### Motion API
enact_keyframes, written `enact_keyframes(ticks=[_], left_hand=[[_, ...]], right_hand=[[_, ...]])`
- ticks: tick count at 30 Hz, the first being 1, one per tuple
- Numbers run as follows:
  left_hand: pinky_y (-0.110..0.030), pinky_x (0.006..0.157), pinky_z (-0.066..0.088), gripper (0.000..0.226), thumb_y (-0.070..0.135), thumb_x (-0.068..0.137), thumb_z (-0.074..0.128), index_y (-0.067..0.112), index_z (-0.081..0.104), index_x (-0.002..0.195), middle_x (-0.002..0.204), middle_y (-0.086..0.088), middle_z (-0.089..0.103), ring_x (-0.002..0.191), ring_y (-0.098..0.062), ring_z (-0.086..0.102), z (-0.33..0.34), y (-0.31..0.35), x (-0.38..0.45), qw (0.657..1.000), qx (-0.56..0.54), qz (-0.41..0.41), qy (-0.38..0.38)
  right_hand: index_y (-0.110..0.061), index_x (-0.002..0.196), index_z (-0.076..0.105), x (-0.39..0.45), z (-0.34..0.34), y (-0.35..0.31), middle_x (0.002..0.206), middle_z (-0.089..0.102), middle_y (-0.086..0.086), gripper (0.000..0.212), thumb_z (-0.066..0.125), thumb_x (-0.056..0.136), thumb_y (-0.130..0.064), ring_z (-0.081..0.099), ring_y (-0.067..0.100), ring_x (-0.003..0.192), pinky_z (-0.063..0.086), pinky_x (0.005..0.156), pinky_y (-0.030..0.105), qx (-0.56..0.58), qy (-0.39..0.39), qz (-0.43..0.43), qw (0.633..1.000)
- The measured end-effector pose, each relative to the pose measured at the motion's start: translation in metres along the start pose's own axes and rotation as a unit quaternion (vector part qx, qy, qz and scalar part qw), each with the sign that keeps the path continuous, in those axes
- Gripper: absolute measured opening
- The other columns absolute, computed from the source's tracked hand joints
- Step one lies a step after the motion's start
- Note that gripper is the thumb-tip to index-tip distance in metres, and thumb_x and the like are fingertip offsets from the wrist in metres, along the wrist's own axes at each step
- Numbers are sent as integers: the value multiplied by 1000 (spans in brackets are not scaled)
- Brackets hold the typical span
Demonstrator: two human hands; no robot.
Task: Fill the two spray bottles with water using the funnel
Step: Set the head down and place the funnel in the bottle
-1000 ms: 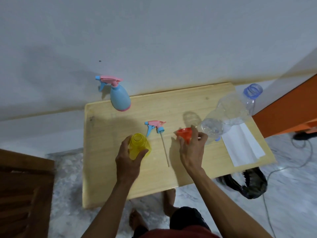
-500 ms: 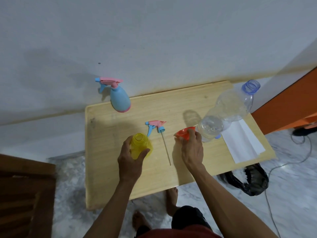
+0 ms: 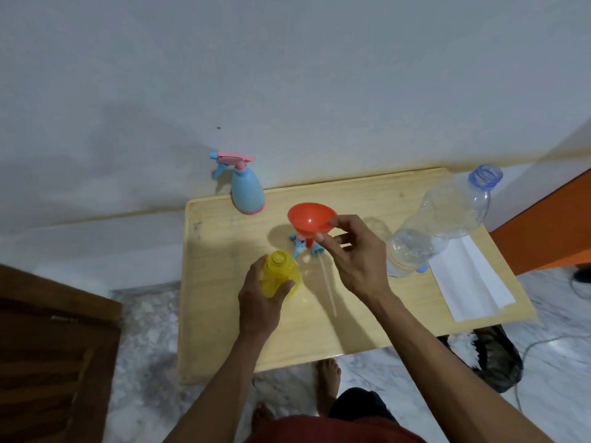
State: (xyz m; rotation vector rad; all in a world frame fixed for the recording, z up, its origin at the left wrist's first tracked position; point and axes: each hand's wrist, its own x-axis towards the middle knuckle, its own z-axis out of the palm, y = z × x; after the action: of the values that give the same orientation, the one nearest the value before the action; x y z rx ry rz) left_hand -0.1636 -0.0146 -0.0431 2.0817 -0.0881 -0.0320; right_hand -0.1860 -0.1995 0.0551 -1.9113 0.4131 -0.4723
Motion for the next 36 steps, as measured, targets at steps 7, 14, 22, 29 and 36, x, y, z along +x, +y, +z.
enact_keyframes(ticks=[7,14,22,29,36], left_hand=[[-32,88,49,68,32,77,83,18,52,136,126,-4,64,109,-22,61,-4,2,0,1000,8,9,-16],[-24,82,43,66,32,78,83,19,53,135,122,-1,65,103,-17,59,-6,4,0,999,11,-3,-31],[-26,84,46,63,35,78,82,21,53,132,114,1,67,100,-19,62,-7,2,0,999,7,-16,-33],[-28,85,46,82,32,72,87,20,46,143,125,-4,65,110,-25,61,-14,2,-1,998,12,-16,-52],[-44,110,42,110,43,61,92,30,30,151,153,4,43,138,-15,42,-48,-2,-11,998,-35,-43,-42]], right_hand=[[-28,97,68,-7,14,-22,91,71,-12,25,86,80,-26,66,16,74,53,62,33,73,-89,-27,993],[-25,97,69,-12,22,-11,83,71,-1,26,87,79,-25,65,13,76,53,67,42,64,-129,-7,990],[-17,98,70,-16,19,0,86,69,-15,29,88,77,-13,67,8,79,43,58,14,48,-181,-6,982],[-19,114,69,-25,12,-6,100,70,-9,43,87,77,-6,68,7,79,47,62,15,40,-180,-5,983],[-37,129,57,-49,-5,-11,123,64,-14,58,80,85,-7,70,8,84,61,69,33,-3,-75,14,997]])
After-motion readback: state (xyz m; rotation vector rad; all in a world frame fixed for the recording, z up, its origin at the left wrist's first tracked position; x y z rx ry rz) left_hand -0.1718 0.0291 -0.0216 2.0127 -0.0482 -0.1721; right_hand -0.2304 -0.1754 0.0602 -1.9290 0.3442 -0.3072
